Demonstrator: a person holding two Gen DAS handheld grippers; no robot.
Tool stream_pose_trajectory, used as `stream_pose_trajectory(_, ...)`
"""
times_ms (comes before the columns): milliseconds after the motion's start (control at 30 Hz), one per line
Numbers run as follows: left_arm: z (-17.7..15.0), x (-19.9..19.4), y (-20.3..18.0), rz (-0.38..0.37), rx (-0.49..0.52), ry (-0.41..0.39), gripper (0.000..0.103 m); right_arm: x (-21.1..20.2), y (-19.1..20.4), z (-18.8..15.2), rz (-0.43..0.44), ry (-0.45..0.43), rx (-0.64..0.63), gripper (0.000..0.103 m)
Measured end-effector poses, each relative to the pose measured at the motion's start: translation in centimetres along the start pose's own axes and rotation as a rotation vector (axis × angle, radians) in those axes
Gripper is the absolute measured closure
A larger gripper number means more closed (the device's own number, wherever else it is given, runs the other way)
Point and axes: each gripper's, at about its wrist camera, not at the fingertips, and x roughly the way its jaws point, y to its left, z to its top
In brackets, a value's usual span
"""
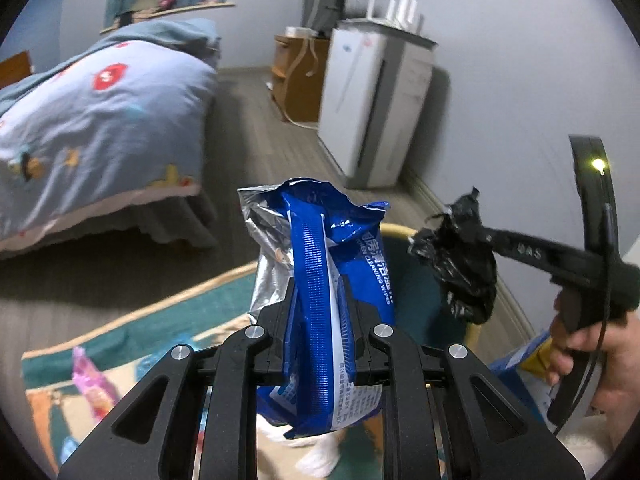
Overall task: Collect trash
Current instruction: 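Carry the black bag and blue wrapper over the yellow-rimmed bin with both tools, then open both tools to drop the black bag and blue wrapper into the bin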
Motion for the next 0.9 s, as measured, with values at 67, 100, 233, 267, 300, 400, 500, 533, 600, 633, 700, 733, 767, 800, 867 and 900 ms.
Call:
stream_pose_trajectory(67, -0.3, 1.1, -1.2, -0.012, 0.018, 0.012, 0.083, 0.5, -1.1, -0.1, -0.027, 0.012, 0.011, 0.099)
stream_pose_trajectory(100, -0.4, 1.6, -1.7, -0.017, 0.027, 0.016, 0.083, 0.7, -1.4, -0.1, -0.034, 0.018, 0.017, 0.099)
stream_pose_trajectory(233, -0.9, 4.0, -3.6, -0.036, 0.068, 0.038, 0.083, 2.0, -3.6, -0.7, -0.059, 0.082, 0.112, 0.098)
stream_pose_trajectory(267, -1.0, 4.8, -4.2, -0.032, 0.085, 0.043, 0.083, 2.2, -4.0, -0.9, -0.063, 0.098, 0.137, 0.098)
stream_pose_trajectory(300, -1.1, 5.4, -4.5, -0.027, 0.098, 0.048, 0.083, 2.3, -4.3, -1.1, -0.063, 0.109, 0.161, 0.098)
stream_pose_trajectory(400, -1.5, 6.7, -5.1, -0.013, 0.119, 0.06, 0.083, 2.6, -4.8, -1.3, -0.056, 0.119, 0.192, 0.098)
stream_pose_trajectory(500, -1.6, 7.5, -4.7, -0.018, 0.099, 0.06, 0.082, 2.6, -4.1, -1.1, -0.06, 0.109, 0.173, 0.098)
stream_pose_trajectory(533, -1.6, 7.7, -4.5, -0.018, 0.089, 0.06, 0.077, 2.6, -4.1, -1.0, -0.059, 0.105, 0.173, 0.095)
stream_pose_trajectory(600, -1.8, 7.7, -3.9, -0.019, 0.071, 0.057, 0.063, 2.5, -4.0, -1.0, -0.063, 0.099, 0.176, 0.079)
stream_pose_trajectory(633, -1.8, 7.8, -3.6, -0.012, 0.065, 0.053, 0.047, 2.5, -3.9, -0.9, -0.069, 0.095, 0.176, 0.062)
stream_pose_trajectory(700, -1.8, 7.6, -3.4, -0.011, 0.053, 0.036, 0.038, 2.4, -3.8, -0.8, -0.08, 0.079, 0.181, 0.047)
stream_pose_trajectory(733, -1.9, 7.5, -3.3, -0.009, 0.05, 0.034, 0.037, 2.4, -3.9, -0.6, -0.082, 0.077, 0.184, 0.041)
stream_pose_trajectory(767, -1.9, 7.5, -3.1, -0.003, 0.048, 0.036, 0.035, 2.3, -4.0, -0.6, -0.083, 0.075, 0.187, 0.039)
stream_pose_trajectory(800, -1.9, 7.5, -2.9, 0.001, 0.043, 0.039, 0.032, 2.2, -4.1, -0.6, -0.084, 0.073, 0.189, 0.031)
stream_pose_trajectory(867, -2.0, 7.3, -2.6, 0.006, 0.034, 0.036, 0.027, 2.1, -4.1, -0.6, -0.089, 0.068, 0.196, 0.023)
stream_pose_trajectory(900, -2.0, 7.1, -2.5, 0.013, 0.031, 0.033, 0.024, 1.9, -4.1, -0.6, -0.093, 0.065, 0.196, 0.018)
